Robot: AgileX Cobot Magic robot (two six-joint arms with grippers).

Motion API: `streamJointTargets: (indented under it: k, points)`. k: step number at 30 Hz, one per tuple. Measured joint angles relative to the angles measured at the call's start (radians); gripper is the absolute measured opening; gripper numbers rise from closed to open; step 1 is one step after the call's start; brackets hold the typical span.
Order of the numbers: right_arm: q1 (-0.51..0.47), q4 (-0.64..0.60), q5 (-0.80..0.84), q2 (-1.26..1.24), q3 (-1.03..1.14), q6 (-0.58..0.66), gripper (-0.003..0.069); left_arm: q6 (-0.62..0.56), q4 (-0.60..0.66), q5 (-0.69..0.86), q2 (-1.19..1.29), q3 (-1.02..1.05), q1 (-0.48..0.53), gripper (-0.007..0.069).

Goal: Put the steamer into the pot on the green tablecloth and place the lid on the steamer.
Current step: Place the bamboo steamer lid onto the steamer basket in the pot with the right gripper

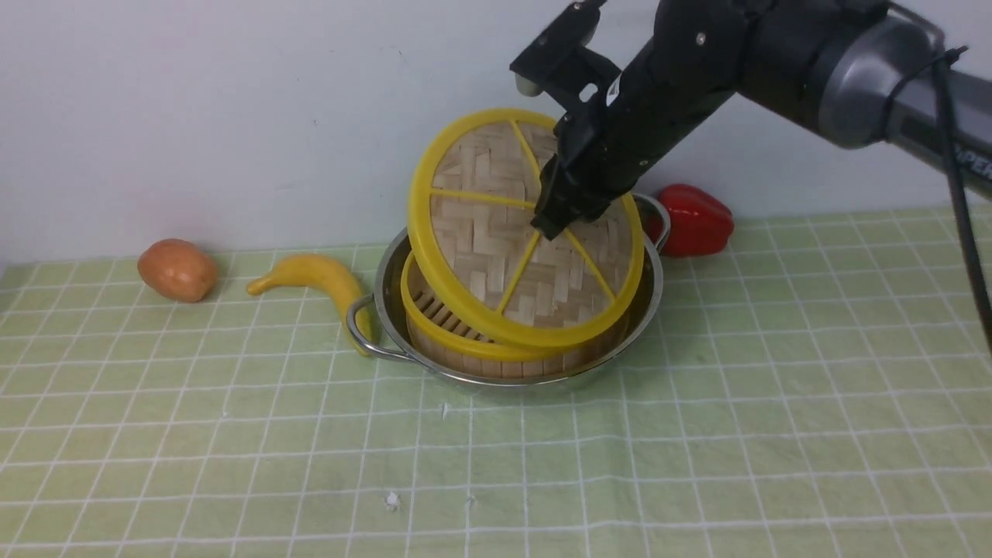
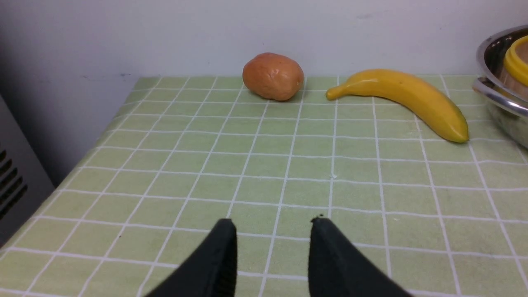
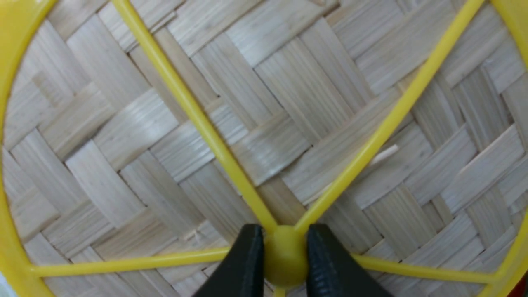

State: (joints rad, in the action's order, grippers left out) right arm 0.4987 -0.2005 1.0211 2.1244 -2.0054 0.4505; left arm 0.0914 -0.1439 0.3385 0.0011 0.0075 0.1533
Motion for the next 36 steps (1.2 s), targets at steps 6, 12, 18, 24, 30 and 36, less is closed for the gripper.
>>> streamJointTargets:
  k: [6,12,18,24,30,36]
  points:
    - [0.0,-0.001,-0.038,0.014,0.0,0.015,0.0144,0.0,0.0,0.0,0.0,0.0,0.0,0.0243]
    - [0.0,-0.001,-0.076,0.014,0.0,0.026,0.0144,0.0,0.0,0.0,0.0,0.0,0.0,0.0243]
    - [0.0,-0.016,-0.082,0.014,0.0,0.026,0.0144,0.0,0.0,0.0,0.0,0.0,0.0,0.0243]
    - [0.0,-0.026,-0.08,0.045,-0.001,0.026,0.0144,0.0,0.0,0.0,0.0,0.0,0.0,0.0243]
    - [0.0,-0.027,-0.106,0.064,-0.001,0.029,0.0144,0.0,0.0,0.0,0.0,0.0,0.0,0.0243]
    - [0.009,-0.027,-0.127,0.064,-0.001,0.073,0.0144,0.0,0.0,0.0,0.0,0.0,0.0,0.0243]
